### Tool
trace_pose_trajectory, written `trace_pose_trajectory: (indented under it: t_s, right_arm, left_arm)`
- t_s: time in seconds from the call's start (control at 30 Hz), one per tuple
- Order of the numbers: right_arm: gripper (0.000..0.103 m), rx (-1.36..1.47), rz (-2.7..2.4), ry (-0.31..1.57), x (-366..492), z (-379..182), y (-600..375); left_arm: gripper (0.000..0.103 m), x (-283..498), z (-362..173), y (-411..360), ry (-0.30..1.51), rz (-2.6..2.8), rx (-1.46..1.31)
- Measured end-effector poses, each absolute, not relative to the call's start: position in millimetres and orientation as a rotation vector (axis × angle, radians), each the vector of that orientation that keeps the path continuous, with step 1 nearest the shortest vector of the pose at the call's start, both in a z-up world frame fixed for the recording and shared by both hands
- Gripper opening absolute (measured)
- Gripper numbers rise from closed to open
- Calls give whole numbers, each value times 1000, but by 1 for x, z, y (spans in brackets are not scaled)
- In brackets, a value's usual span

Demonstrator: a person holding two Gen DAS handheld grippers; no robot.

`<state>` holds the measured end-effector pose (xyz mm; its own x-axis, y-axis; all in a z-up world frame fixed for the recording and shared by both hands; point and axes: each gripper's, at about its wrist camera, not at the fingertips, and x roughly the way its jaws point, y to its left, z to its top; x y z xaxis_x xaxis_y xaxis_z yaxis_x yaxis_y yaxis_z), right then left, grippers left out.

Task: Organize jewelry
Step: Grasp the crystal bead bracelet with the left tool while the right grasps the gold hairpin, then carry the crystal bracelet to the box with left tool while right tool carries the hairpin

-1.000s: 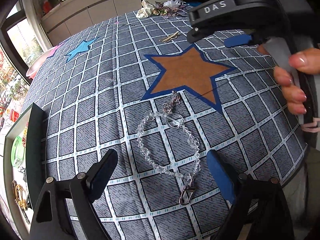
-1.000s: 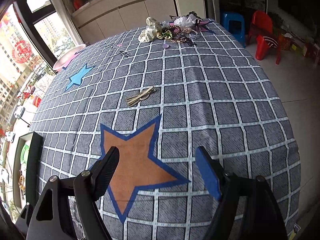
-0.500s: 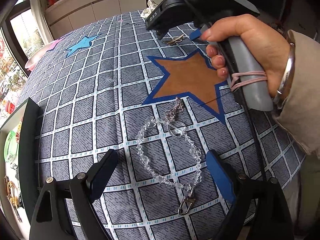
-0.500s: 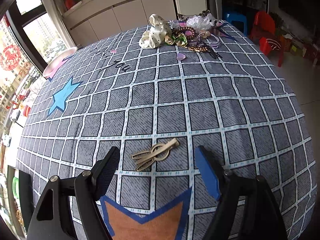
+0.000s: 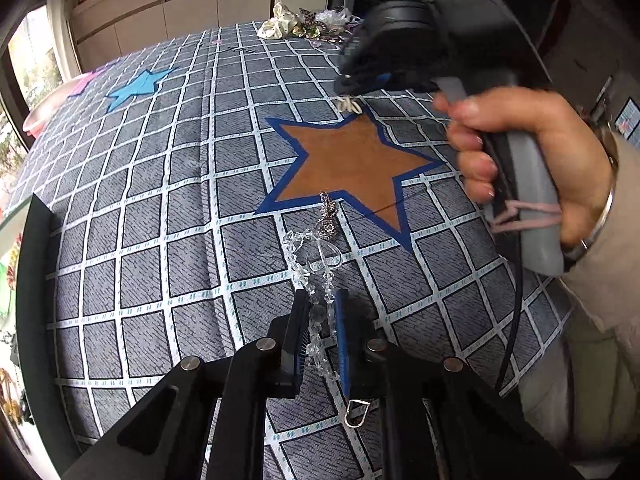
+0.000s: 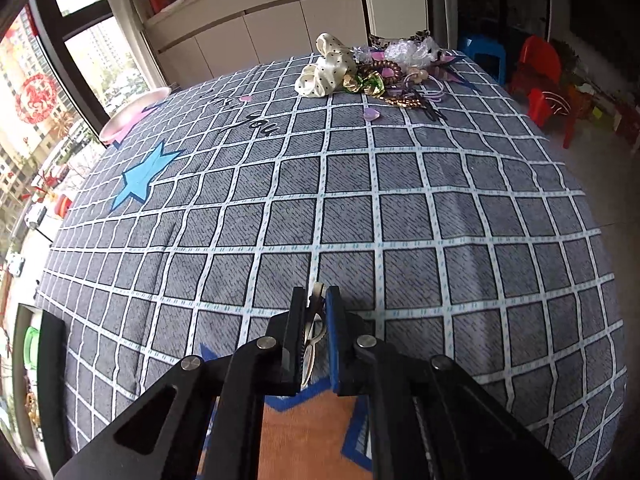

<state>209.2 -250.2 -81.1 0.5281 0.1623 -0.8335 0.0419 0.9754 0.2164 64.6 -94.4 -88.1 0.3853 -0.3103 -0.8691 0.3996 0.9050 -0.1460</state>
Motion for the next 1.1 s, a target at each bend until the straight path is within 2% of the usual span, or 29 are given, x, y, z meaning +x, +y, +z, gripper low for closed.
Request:
trace_pose_trajectory:
  t_s: [0.47, 1.1]
  right_arm:
    - [10, 337, 130, 996, 116, -67, -269]
    - [10, 312, 234, 977, 49, -42, -205]
  left_arm:
    - [21, 56, -61, -47, 1050, -400, 11]
    - [21, 28, -30, 33, 959, -288, -20]
